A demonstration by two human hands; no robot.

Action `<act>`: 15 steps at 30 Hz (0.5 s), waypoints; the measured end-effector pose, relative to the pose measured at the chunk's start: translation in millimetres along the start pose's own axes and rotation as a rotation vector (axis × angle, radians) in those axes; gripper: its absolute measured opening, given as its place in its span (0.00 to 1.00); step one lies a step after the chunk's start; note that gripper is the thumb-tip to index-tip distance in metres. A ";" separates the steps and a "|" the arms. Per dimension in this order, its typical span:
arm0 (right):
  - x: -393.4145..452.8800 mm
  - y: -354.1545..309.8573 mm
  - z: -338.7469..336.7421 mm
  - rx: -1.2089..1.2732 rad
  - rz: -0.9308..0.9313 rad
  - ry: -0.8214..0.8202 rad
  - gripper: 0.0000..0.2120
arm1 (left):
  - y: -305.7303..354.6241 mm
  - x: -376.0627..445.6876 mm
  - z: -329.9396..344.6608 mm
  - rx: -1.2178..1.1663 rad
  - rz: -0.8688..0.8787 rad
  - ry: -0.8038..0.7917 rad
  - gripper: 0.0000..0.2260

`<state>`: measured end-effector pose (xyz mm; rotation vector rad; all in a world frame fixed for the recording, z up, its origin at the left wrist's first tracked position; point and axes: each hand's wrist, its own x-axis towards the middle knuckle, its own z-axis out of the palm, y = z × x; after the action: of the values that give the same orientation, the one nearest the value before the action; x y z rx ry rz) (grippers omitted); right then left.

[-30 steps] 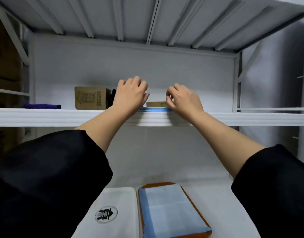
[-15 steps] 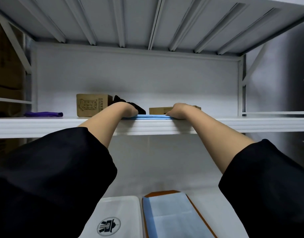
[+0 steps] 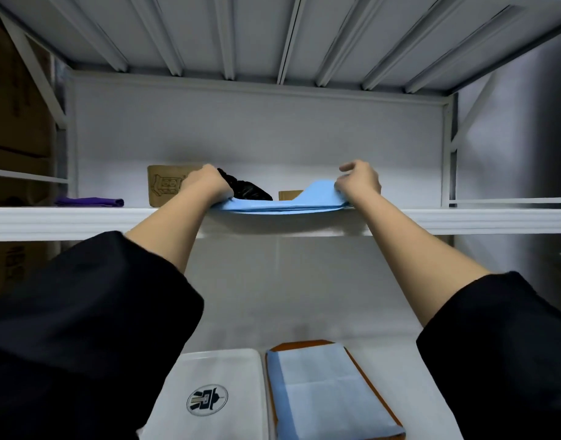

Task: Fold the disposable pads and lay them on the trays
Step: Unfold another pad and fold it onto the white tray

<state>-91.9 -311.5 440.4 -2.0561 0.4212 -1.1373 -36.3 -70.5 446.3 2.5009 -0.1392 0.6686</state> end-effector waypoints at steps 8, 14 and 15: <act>-70.3 34.1 5.6 0.556 -0.247 0.371 0.11 | -31.9 -40.5 25.3 -0.444 0.133 0.381 0.21; -114.0 57.9 18.7 0.772 -0.241 0.436 0.14 | -49.2 -94.7 63.8 -0.931 0.288 0.684 0.18; -119.6 63.0 22.7 0.787 -0.220 0.431 0.16 | -52.8 -100.6 70.3 -0.995 0.280 0.695 0.18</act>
<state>-135.3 -273.4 316.0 -1.1873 -0.0697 -1.5710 -81.4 -66.8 320.6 1.2339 -0.4362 1.1766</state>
